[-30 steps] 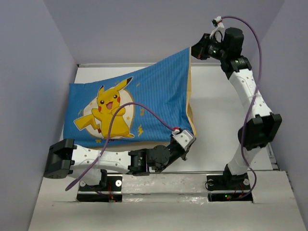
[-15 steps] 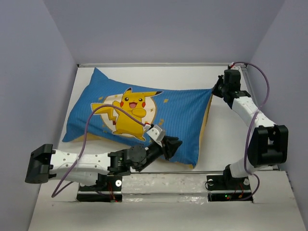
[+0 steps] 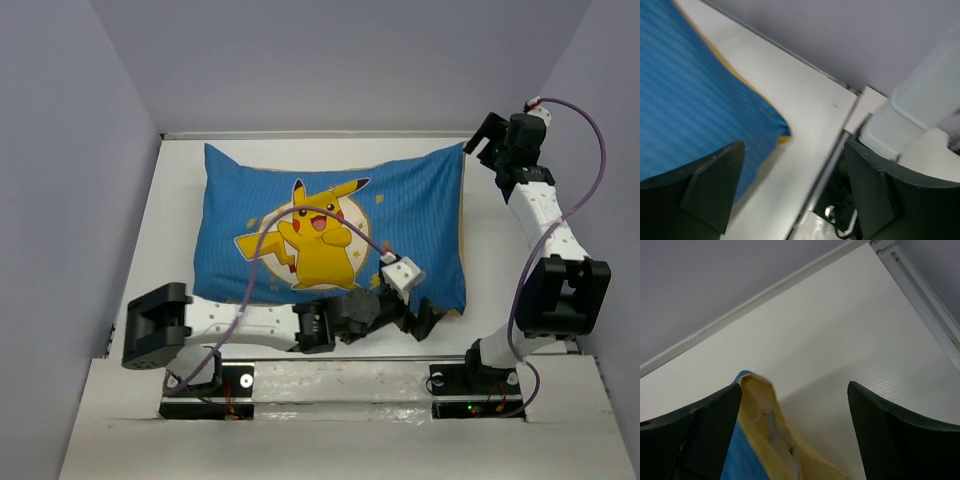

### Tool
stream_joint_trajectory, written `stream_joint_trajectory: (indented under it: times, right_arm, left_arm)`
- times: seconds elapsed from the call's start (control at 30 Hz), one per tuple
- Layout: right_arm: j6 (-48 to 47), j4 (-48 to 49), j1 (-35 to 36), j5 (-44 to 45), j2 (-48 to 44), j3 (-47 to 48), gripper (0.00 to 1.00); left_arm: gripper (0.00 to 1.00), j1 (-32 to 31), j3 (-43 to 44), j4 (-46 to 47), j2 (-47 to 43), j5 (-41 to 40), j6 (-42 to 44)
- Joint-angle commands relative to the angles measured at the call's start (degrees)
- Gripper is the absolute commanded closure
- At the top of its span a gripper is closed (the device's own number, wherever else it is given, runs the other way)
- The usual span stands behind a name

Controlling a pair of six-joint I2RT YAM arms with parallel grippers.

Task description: Put the pillow into the pillowcase

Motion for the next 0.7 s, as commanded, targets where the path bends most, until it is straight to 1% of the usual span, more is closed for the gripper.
stream_joint_trajectory:
  times: [0.0,0.03,0.07,0.1,0.13,0.17,0.23,0.27,0.3,0.33,0.37,0.4,0.43,0.47,0.5,0.53,0.57,0.6,0.63,0.67]
  right_arm:
    - [0.25,1.00,-0.94,-6.72,-6.73,2.59,0.07]
    - [0.26,1.44,-0.94,-10.04,-8.50,1.89,0.07]
    - [1.48,3.36,0.80,-12.51,-10.26,-0.82,0.07]
    - [1.84,3.99,1.95,-16.19,-12.02,-2.33,0.07]
    - [2.80,4.25,3.35,-16.75,-13.60,-3.82,0.08]
    - [3.25,5.65,6.93,-18.06,-16.49,-7.58,0.12]
    - [3.86,6.80,11.26,-19.22,-19.84,-11.64,0.17]
    - [4.13,8.72,14.85,-19.57,-20.81,-16.27,0.18]
    - [4.30,9.52,14.88,-19.48,-21.52,-16.31,0.20]
    - [5.26,9.70,16.27,-19.48,-21.96,-20.32,0.29]
    - [6.14,10.05,16.29,-18.87,-23.27,-24.10,0.34]
    - [6.67,10.49,16.29,-18.61,-24.24,-26.14,0.38]
    - [6.76,10.84,16.29,-18.43,-25.38,-27.99,0.45]
    - [6.77,10.85,16.29,-18.08,-26.61,-29.48,0.48]
    - [6.85,10.41,16.29,-17.55,-29.67,-31.94,0.49]
    - [6.68,10.15,16.29,-17.64,-31.35,-33.00,0.49]
    - [6.24,8.58,16.29,-17.64,-32.85,-33.80,0.47]
    - [5.63,7.69,16.29,-17.55,-35.56,-35.02,0.40]
    - [5.36,7.07,16.29,-17.72,-36.55,-35.65,0.36]
    - [5.01,5.94,16.29,-19.12,-37.51,-36.17,0.33]
  left_arm:
    - [0.06,12.25,2.12,-11.03,-19.27,-11.74,-0.47]
    - [0.06,12.31,1.68,-14.46,-22.17,-12.44,-2.14]
    - [0.05,19.71,0.98,-21.45,-27.34,-12.89,-5.11]
    - [0.05,23.70,0.54,-24.92,-29.91,-13.33,-7.06]
    - [0.05,27.48,-0.25,-27.39,-32.29,-12.81,-8.47]
    - [0.05,33.69,-2.43,-30.37,-37.09,-11.76,-10.74]
    - [0.05,39.35,-4.64,-33.82,-40.99,-9.91,-12.43]
    - [0.04,45.38,-5.61,-34.96,-43.27,-9.29,-13.39]
    - [0.04,48.58,-5.88,-36.10,-43.82,-8.42,-13.66]
    - [0.03,51.83,-6.14,-36.37,-43.91,-6.15,-13.67]
    - [0.03,59.26,-6.75,-35.94,-42.87,-0.82,-14.19]
    - [0.03,63.25,-6.76,-35.24,-41.64,3.15,-14.37]
    - [0.02,66.85,-6.67,-34.28,-40.06,7.46,-14.98]
    - [0.02,70.11,-6.50,-33.48,-36.39,10.81,-15.77]
    - [0.03,74.93,-5.97,-32.87,-34.35,15.28,-16.47]
    - [0.03,76.37,-5.18,-33.04,-32.68,16.19,-16.39]
    - [0.03,77.08,-3.35,-33.12,-29.62,15.07,-15.96]
    - [0.02,77.87,-2.46,-33.73,-27.93,13.75,-14.56]
    - [0.02,78.92,-1.41,-34.44,-24.17,13.13,-14.28]
    - [0.02,80.06,0.78,-34.70,-22.31,14.17,-14.02]
